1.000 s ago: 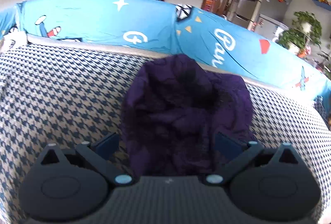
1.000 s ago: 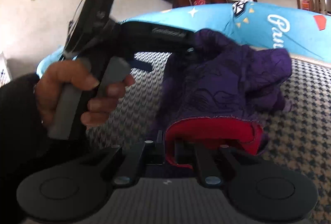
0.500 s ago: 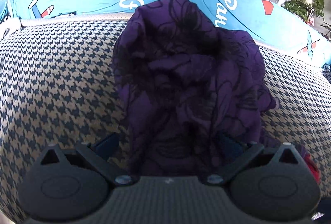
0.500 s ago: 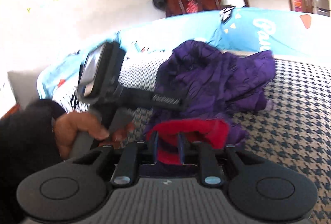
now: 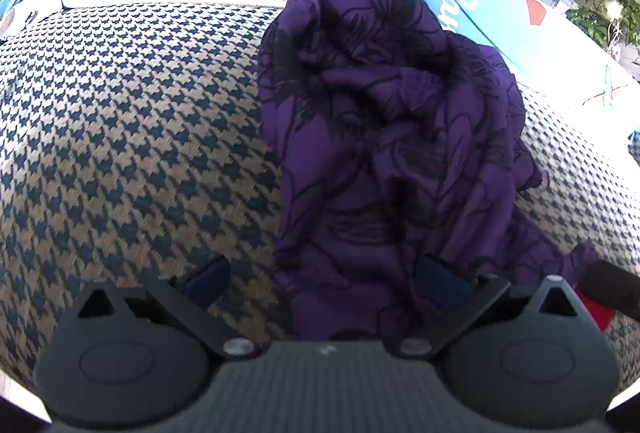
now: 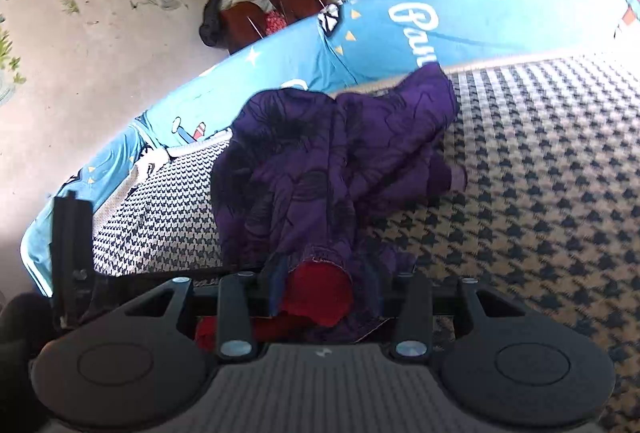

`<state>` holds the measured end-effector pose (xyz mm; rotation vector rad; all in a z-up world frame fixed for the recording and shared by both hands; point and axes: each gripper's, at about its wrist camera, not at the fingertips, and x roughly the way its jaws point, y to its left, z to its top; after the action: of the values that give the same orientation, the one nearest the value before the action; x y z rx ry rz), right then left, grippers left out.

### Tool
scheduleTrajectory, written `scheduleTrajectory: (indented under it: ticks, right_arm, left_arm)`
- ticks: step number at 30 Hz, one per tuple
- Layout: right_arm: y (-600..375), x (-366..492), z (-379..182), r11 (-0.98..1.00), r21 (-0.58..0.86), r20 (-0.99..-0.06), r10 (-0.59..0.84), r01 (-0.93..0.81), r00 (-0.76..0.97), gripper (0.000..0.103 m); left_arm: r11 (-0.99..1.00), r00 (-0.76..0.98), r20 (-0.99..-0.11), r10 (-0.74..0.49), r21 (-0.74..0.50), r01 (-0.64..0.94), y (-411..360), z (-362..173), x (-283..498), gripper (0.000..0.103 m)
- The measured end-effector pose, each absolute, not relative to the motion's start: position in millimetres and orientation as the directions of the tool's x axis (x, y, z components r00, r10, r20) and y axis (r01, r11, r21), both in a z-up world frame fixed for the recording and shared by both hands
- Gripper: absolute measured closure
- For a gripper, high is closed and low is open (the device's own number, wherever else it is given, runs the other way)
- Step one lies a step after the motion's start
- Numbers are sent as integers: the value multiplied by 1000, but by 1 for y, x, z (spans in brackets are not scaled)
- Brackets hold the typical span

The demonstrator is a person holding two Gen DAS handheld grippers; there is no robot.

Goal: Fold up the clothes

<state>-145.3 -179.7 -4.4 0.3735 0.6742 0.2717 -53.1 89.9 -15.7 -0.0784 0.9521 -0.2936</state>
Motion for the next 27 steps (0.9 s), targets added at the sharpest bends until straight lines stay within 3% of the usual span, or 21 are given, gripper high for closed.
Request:
scheduleTrajectory:
  ticks: [2,4,7,14,20,27]
  right_arm:
    - [-178,-143,-10,887,445,-563,385,-125,731,63]
    - [-175,-146,-8,893,426,-558,386,-145,735,81]
    - [-174,-156,2,894,410,-509,391,-183,767,89]
    - [-181,-176,34,840,460,-357,471,-287,807,89]
    - [-139,-175,21,871,327,-432,484,-368,761,89]
    - [-104,-171,5,869,230,-460,494,-438,738,86]
  left_arm:
    - [958,537,-795,-280,-193,214,92,-15,-57,0]
    - [956,533,-796,-287,-201,215,95,-14,-63,0]
    - [949,526,-791,-313,-235,212,101,-10,-70,0]
    - [935,573,-738,-356,-288,209,116,8,-84,0]
    - [922,608,-697,-381,-336,194,128,28,-77,0]
    - [867,557,-665,-498,-362,343,113,54,-57,0]
